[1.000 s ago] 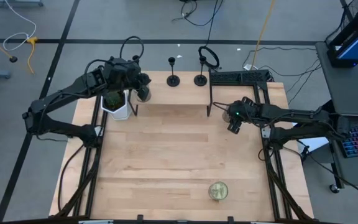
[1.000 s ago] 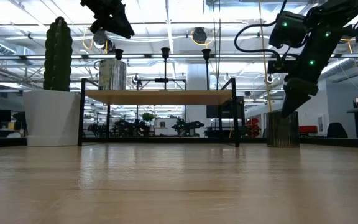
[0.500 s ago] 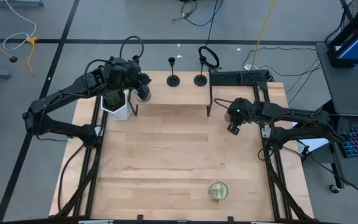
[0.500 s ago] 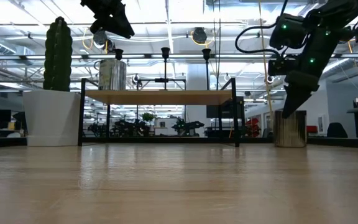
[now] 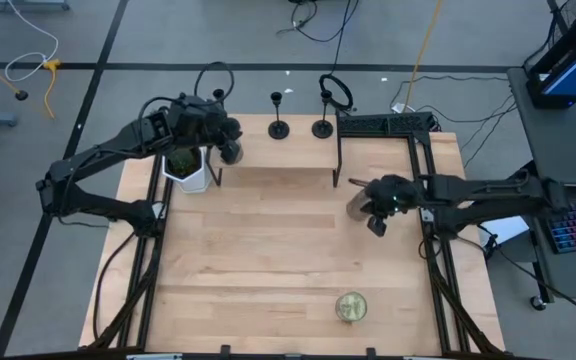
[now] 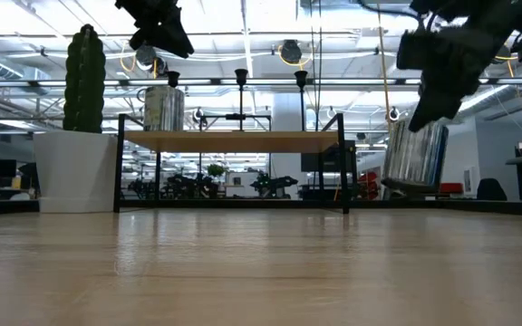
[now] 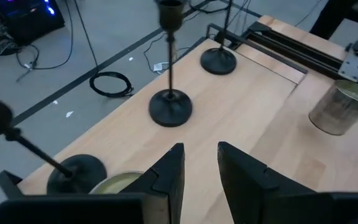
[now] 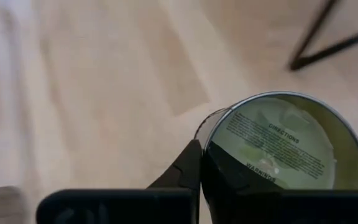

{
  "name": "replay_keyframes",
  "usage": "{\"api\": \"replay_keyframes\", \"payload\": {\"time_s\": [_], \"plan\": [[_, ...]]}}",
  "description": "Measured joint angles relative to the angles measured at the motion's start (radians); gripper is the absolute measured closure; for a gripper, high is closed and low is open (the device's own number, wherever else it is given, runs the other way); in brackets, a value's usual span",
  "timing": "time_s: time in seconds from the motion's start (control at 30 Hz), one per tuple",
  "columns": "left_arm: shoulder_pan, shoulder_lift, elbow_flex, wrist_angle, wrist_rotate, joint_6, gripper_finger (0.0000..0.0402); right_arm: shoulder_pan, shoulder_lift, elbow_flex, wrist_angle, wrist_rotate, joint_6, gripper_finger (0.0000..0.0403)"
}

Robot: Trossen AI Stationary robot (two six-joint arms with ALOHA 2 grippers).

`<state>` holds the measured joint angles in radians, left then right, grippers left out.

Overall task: Pick & Place candle stick holders
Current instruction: Put the top white scented candle on the shelf aligned with the other white scented candles

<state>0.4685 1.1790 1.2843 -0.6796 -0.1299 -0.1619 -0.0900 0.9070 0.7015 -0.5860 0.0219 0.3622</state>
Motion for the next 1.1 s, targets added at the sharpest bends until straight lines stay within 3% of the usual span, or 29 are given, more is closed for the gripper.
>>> {"api": "replay_keyframes", "payload": {"time_s": [0.23,0.43,0.57,0.73,0.9,1.1], "plan": [[-0.07,0.0,0.0,-0.016,0.003,0.0,0.0298,0.228,0.052,0.016,0.113,0.031,0.17,0.0402],[-0.131,0.0,0.0,0.005,0.003,0.001,0.0298,0.312,0.178,0.063,0.409,0.058,0.068,0.0402],[-0.159,0.0,0.0,0.01,0.002,-0.004,0.0298,0.278,0.307,0.236,0.37,0.061,-0.096,0.0402],[-0.187,0.0,0.0,0.01,0.001,-0.028,0.0298,0.189,0.472,0.539,0.171,0.059,-0.274,0.0403],[-0.212,0.0,0.0,0.01,0.001,-0.03,0.0298,0.067,0.628,0.794,0.066,0.065,-0.33,0.0403],[-0.216,0.0,0.0,0.01,-0.001,-0.03,0.0298,-0.075,0.787,1.008,-0.054,0.065,-0.376,0.0403]]}}
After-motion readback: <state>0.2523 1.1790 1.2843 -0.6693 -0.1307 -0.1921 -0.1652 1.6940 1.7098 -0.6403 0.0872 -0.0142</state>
